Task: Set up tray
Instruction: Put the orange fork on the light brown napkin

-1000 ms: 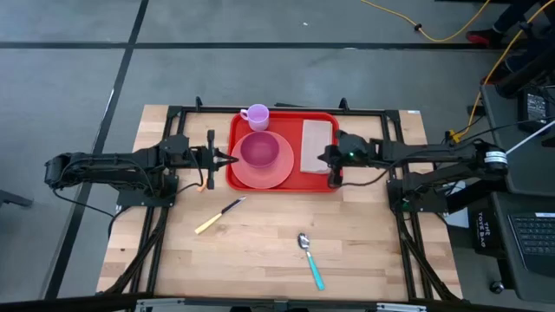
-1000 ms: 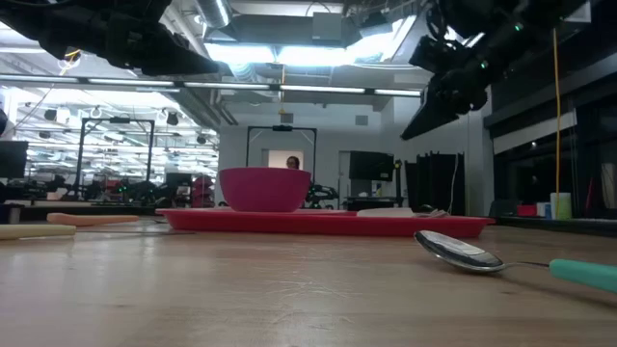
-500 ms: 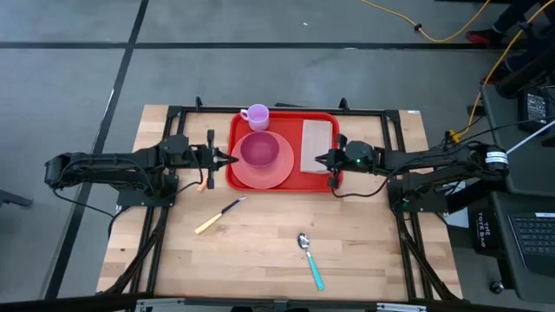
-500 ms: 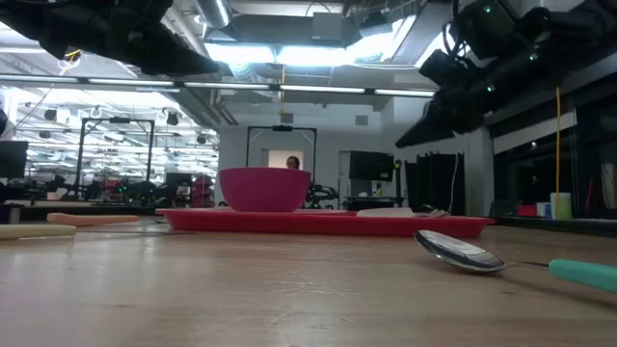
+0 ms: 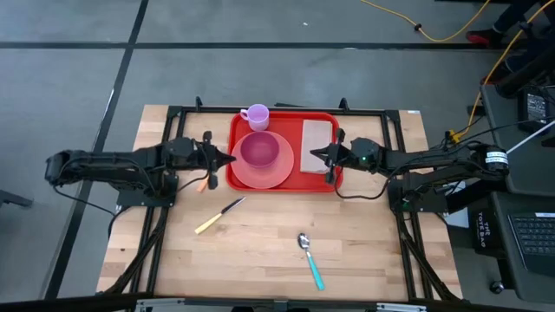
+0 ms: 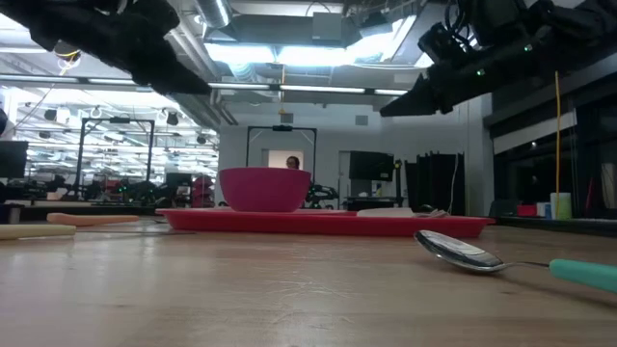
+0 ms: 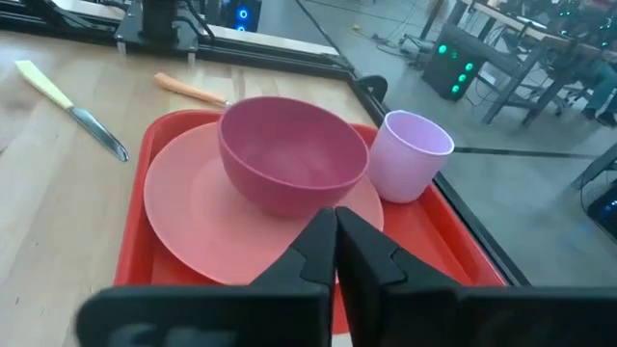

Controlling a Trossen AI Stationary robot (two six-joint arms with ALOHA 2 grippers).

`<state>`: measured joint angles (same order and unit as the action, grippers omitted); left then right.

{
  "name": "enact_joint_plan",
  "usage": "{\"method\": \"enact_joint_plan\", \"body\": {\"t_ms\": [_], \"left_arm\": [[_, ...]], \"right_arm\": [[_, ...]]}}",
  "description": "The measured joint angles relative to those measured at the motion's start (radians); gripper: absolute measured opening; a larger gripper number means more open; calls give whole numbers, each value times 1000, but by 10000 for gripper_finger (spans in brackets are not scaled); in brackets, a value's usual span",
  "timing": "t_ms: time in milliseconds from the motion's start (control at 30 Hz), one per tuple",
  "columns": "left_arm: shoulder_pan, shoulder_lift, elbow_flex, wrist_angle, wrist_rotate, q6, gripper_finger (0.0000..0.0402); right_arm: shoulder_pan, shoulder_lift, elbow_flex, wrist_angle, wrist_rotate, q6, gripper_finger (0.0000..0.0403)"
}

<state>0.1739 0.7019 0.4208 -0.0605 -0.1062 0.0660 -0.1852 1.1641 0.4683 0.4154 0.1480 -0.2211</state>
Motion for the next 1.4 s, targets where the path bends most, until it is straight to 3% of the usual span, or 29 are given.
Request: {"method": "enact_joint_plan", "body": {"t_ms": [200, 433, 700, 1000, 1400], "left_arm": [[-22, 27, 104, -222, -155, -189, 1], [-22, 94, 249, -509, -217, -333, 1], [9, 283, 399, -800, -233, -415, 2], [66, 407, 431, -843, -161, -450, 5], [72, 447, 431, -894, -161, -464, 6]], "right_arm": [[0, 0, 0, 1, 0, 0, 11], [0, 0, 0, 1, 0, 2, 21], [0, 0, 0, 1, 0, 3, 9], [0, 1, 0, 1, 0, 3, 23], [-1, 1, 0, 0, 0, 3, 25]]}}
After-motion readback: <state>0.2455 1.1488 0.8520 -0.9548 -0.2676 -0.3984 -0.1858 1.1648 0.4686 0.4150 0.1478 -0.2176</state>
